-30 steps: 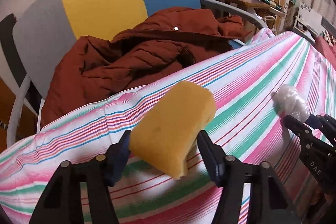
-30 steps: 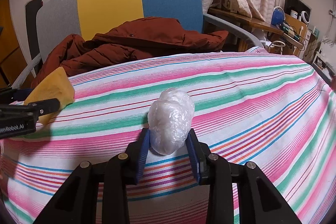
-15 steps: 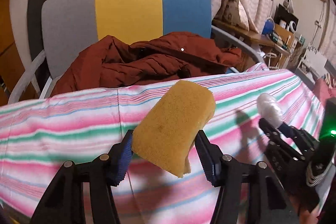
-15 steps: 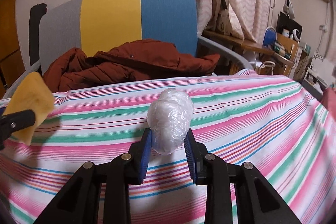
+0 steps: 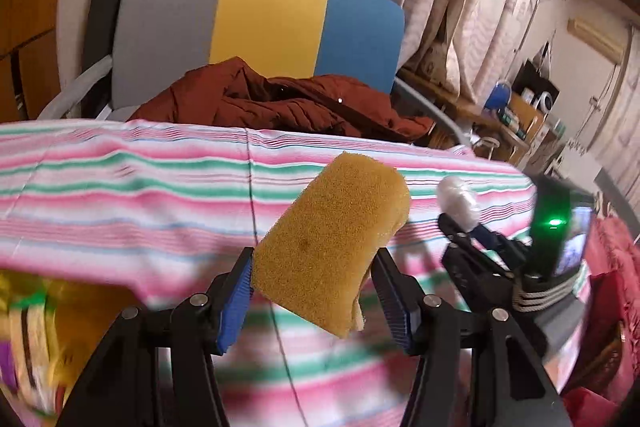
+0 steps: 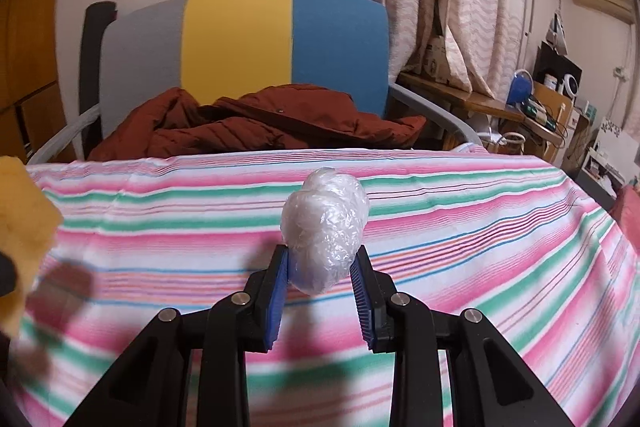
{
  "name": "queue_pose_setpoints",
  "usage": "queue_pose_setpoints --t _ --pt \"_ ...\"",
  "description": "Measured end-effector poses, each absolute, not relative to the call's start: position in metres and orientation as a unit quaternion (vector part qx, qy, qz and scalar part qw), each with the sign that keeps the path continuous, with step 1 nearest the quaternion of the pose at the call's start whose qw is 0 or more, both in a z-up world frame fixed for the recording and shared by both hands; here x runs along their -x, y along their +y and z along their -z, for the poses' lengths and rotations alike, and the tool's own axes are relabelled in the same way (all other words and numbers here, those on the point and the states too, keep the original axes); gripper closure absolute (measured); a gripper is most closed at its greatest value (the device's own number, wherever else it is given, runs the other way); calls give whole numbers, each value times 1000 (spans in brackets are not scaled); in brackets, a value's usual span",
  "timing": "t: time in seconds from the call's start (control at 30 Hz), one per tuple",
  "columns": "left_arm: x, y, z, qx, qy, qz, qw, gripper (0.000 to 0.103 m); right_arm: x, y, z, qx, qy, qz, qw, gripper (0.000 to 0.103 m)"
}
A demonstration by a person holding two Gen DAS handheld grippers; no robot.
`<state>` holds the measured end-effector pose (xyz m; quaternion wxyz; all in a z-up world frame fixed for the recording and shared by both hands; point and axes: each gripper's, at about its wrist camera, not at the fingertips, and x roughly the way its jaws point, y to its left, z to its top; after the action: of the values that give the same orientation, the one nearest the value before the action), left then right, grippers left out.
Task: Organize objects
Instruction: 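Carry the sponge with the left gripper and ball with the right gripper into the tray, releasing both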
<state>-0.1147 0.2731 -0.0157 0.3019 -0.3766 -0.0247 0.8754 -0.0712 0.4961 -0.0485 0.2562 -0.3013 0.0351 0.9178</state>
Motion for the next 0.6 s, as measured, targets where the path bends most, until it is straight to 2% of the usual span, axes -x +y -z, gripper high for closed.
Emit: queue_pose_setpoints --t 0.13,0.3,0.6 --pt "82 239 4 353 -44 -883 307 44 54 471 43 299 34 -925 234 72" --pt "50 194 -9 327 -40 -896 297 44 29 444 37 300 71 -931 196 72" --pt "18 112 -16 309 -60 -918 242 44 -6 371 12 289 108 -946 95 71"
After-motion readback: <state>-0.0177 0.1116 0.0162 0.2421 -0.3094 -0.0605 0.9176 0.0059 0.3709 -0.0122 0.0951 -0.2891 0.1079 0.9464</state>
